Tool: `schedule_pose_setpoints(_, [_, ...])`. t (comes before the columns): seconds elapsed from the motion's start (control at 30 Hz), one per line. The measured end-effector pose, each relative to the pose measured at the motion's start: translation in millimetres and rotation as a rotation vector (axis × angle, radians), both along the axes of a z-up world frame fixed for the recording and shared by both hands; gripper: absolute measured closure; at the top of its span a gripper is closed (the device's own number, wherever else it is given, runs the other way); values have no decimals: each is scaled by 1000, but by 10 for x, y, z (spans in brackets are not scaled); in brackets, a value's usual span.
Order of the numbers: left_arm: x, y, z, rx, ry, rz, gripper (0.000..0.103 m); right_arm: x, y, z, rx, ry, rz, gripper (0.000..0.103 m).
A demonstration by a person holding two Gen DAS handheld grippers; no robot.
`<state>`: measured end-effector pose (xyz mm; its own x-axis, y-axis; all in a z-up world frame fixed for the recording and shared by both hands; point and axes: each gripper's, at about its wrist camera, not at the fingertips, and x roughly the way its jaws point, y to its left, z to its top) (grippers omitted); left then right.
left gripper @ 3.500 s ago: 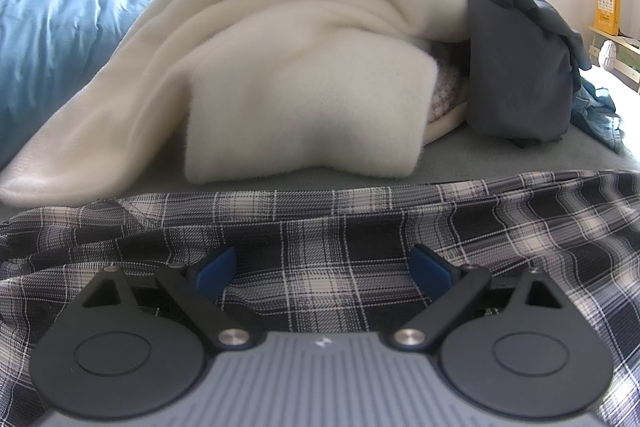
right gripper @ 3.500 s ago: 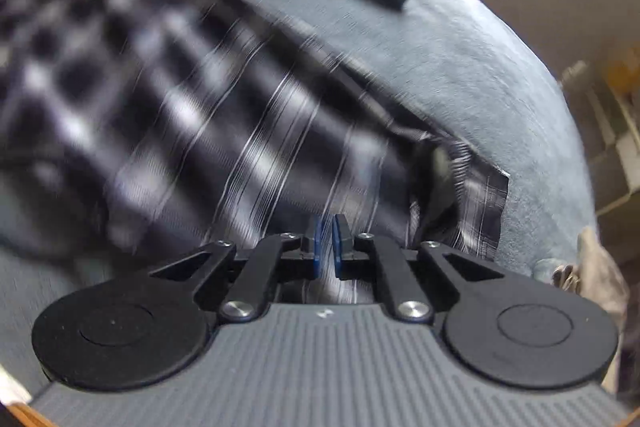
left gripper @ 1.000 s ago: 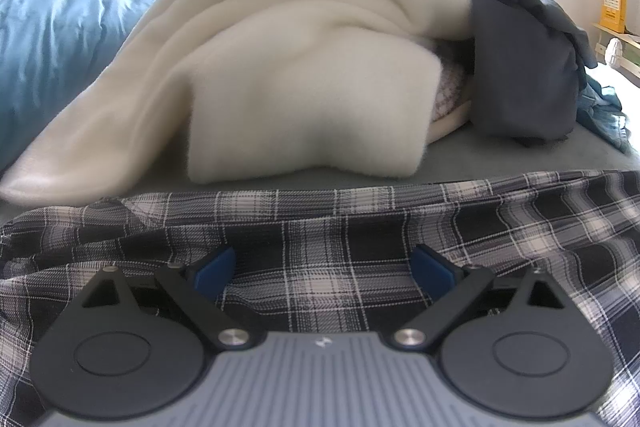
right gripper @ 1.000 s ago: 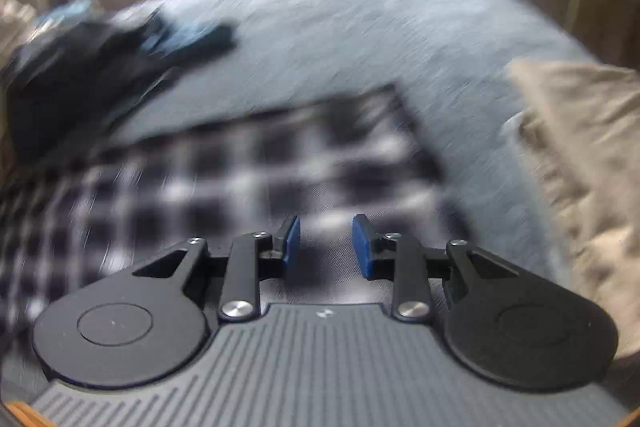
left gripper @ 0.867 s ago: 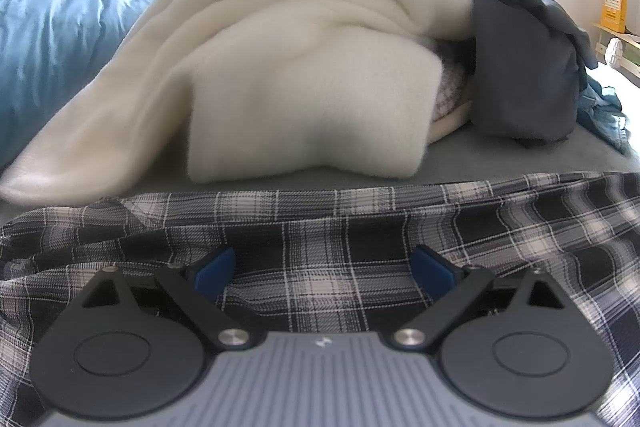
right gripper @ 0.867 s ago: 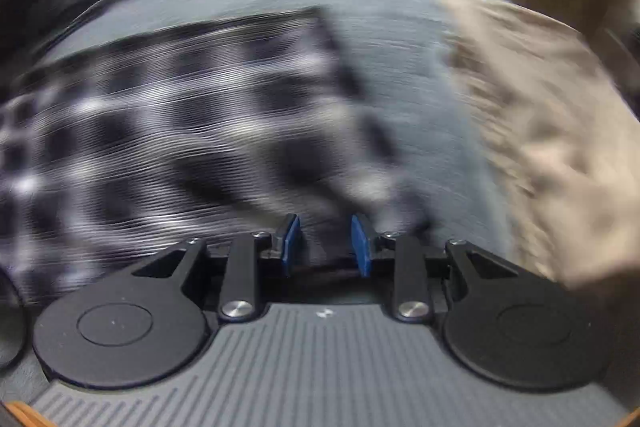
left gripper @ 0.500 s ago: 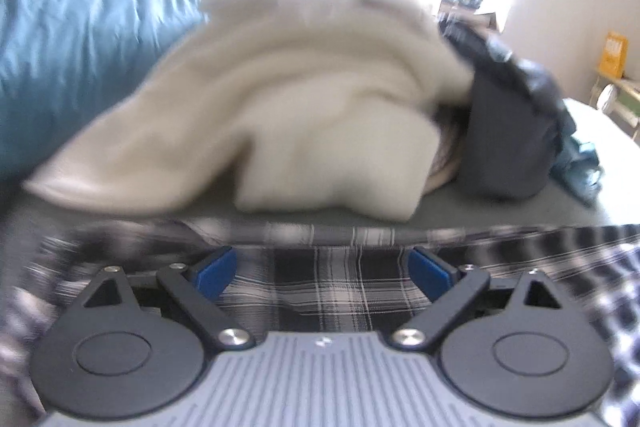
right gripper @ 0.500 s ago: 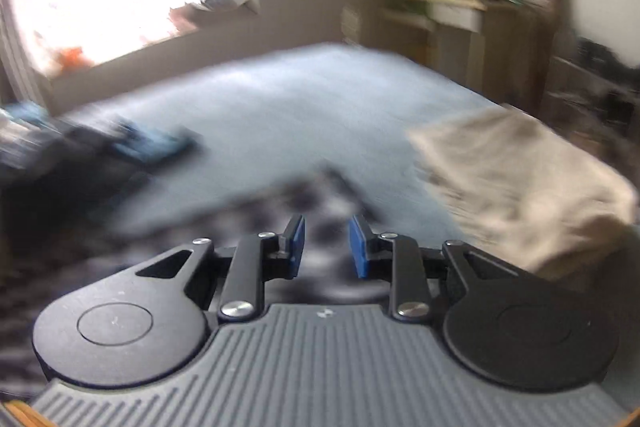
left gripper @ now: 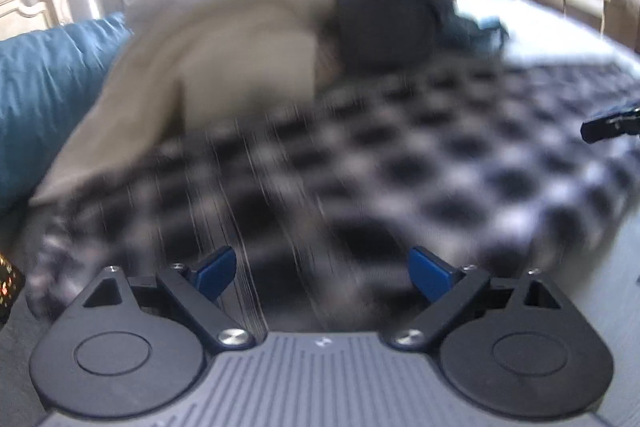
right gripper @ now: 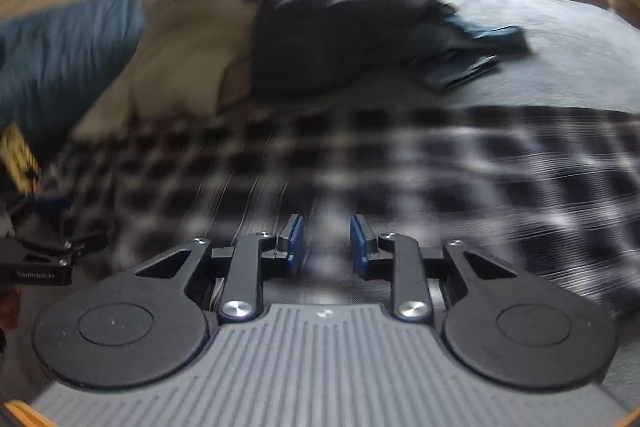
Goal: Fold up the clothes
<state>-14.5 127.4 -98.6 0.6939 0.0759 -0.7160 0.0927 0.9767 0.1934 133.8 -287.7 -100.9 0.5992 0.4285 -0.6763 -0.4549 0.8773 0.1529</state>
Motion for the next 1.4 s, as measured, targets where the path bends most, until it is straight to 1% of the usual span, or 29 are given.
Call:
schedule_pose_setpoints(0.07, [-30, 36, -133, 12, 36, 13, 8, -27, 101, -185, -106, 37, 36, 78])
schedule_pose_setpoints(0.1, [-54, 77, -110, -2, 33, 22, 8, -34, 133, -266, -143, 57, 47, 78])
schedule_pose_setpoints(0.2, [-125, 200, -42, -45, 24, 47, 8, 15, 26, -350, -73, 123, 1, 79])
schedule_pose_setpoints(0.33, [-218, 364, 64, -99, 5, 78, 9, 23, -34, -222, 10, 91, -32, 78])
schedule_pose_setpoints(0.47, [-198, 435, 281, -134, -77, 83, 9, 21, -100, -94, 49, 12, -51, 78])
schedule_pose_setpoints(0.53, [-84, 418, 317, -143, -102, 81, 9, 24, -109, -63, 27, -25, -62, 78])
schedule_pose_setpoints(0.57, [-16, 399, 326, -142, -112, 81, 9, 26, -120, -68, 11, -27, -66, 78])
schedule_pose_setpoints(0.63, [140, 331, 262, -128, -122, 88, 9, 30, -141, -78, -19, -31, -74, 78])
schedule_pose_setpoints(0.67, [217, 296, 220, -120, -126, 92, 11, 40, -151, -86, -33, -30, -79, 78])
schedule_pose_setpoints(0.7, [291, 273, 166, -113, -123, 102, 14, 79, -158, -103, -45, -19, -89, 78])
schedule_pose_setpoints(0.8, [420, 332, -35, -89, -71, 169, 19, 165, -192, -173, -70, 21, -123, 78])
schedule_pose_setpoints(0.9, [311, 544, -124, -117, -40, 230, 18, 195, -246, -206, -55, 49, -150, 78])
schedule_pose_setpoints(0.97, [170, 681, -129, -108, -28, 257, 18, 214, -280, -228, -45, 67, -167, 78])
schedule_pose_setpoints(1.0, [93, 742, -122, -101, -24, 258, 17, 220, -288, -236, -42, 70, -170, 78])
schedule_pose_setpoints(1.1, [-83, 877, -78, -125, -2, 257, 15, 235, -308, -258, -34, 77, -178, 78])
schedule_pose_setpoints(1.17, [-138, 893, -19, -111, 7, 258, 15, 242, -317, -270, -30, 80, -179, 78])
schedule_pose_setpoints(1.27, [-151, 893, 110, -97, -7, 253, 16, 251, -332, -286, -24, 85, -182, 78])
schedule_pose_setpoints(1.4, [-142, 849, 266, -95, -62, 229, 17, 258, -346, -288, -20, 88, -187, 78])
